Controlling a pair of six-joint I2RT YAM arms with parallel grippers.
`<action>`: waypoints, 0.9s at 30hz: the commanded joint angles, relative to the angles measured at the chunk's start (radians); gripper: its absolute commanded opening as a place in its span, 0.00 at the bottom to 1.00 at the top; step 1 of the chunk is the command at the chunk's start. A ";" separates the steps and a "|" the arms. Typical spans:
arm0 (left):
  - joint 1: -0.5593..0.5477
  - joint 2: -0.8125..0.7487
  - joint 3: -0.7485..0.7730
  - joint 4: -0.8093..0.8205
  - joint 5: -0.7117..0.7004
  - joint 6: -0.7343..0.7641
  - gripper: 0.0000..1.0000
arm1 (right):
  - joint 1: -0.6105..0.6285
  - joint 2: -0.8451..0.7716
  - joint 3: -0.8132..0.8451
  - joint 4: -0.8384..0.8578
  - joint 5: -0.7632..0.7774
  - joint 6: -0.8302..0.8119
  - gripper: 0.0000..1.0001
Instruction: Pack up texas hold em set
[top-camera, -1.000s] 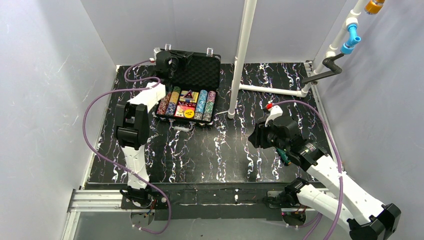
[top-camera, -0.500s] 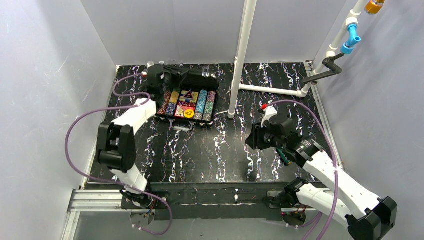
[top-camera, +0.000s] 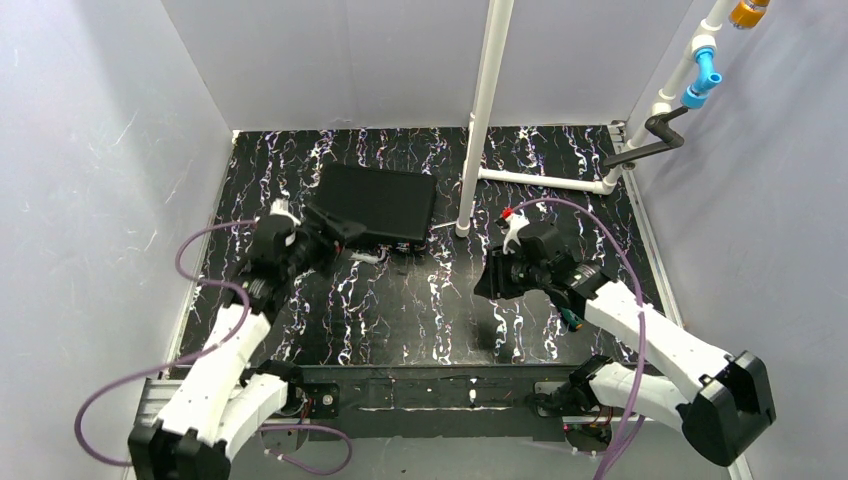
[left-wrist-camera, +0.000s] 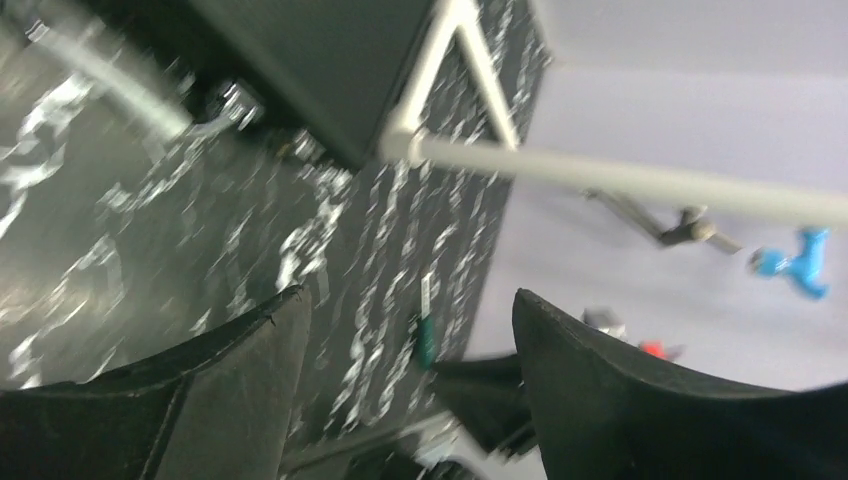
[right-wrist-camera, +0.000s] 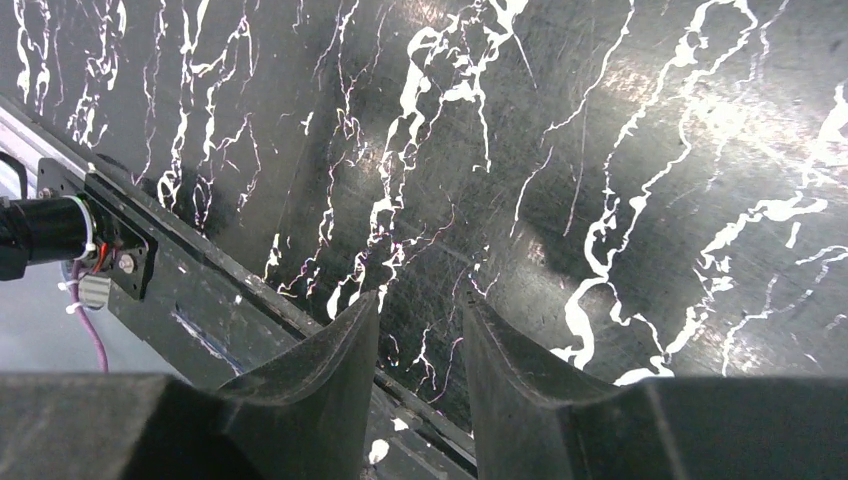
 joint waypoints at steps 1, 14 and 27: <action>-0.004 -0.195 -0.032 -0.347 0.045 0.210 0.72 | 0.017 0.068 0.019 0.067 -0.054 0.018 0.45; 0.010 0.303 0.399 -0.422 0.310 0.630 0.66 | 0.091 0.321 -0.008 0.404 -0.152 0.279 0.48; 0.100 0.827 0.658 -0.323 0.306 0.700 0.33 | 0.110 0.515 0.032 0.668 0.050 0.529 0.67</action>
